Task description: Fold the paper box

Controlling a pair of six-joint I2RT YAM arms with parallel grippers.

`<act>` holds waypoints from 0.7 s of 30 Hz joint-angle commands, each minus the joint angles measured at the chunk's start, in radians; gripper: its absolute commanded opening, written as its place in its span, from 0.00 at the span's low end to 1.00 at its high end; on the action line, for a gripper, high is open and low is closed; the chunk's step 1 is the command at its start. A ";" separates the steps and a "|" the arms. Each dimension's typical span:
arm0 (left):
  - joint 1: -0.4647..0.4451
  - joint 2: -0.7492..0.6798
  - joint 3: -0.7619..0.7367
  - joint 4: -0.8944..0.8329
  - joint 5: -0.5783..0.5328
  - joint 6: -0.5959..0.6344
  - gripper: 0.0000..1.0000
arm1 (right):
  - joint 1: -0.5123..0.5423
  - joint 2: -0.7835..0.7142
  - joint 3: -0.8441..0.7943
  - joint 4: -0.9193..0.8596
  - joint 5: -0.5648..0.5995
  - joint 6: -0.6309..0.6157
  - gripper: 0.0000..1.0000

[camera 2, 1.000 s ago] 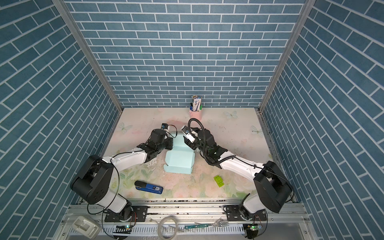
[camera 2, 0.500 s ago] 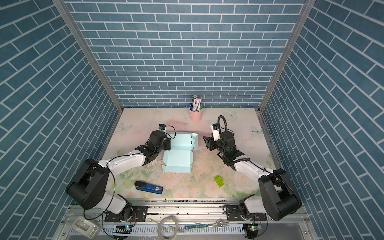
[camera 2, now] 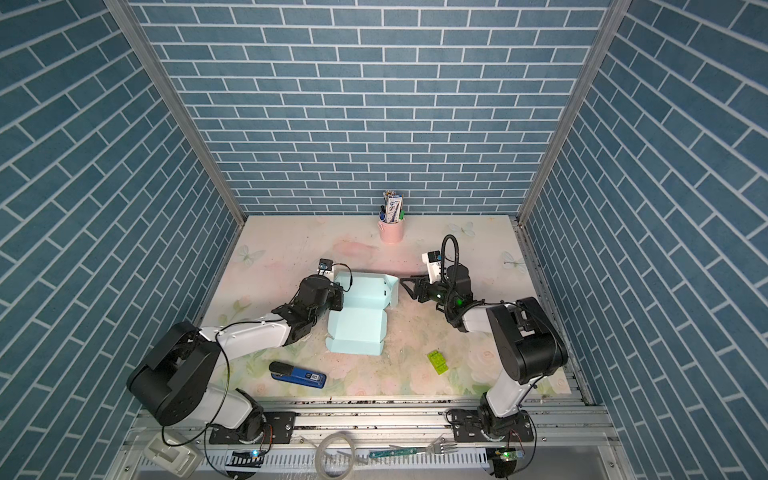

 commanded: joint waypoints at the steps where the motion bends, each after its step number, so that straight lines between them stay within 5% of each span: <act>1: -0.003 0.003 0.006 0.049 -0.007 -0.004 0.08 | 0.007 0.018 -0.013 0.133 -0.067 0.038 0.56; 21: -0.003 0.005 0.043 -0.016 0.040 -0.041 0.08 | 0.118 0.059 -0.010 0.150 -0.052 -0.013 0.52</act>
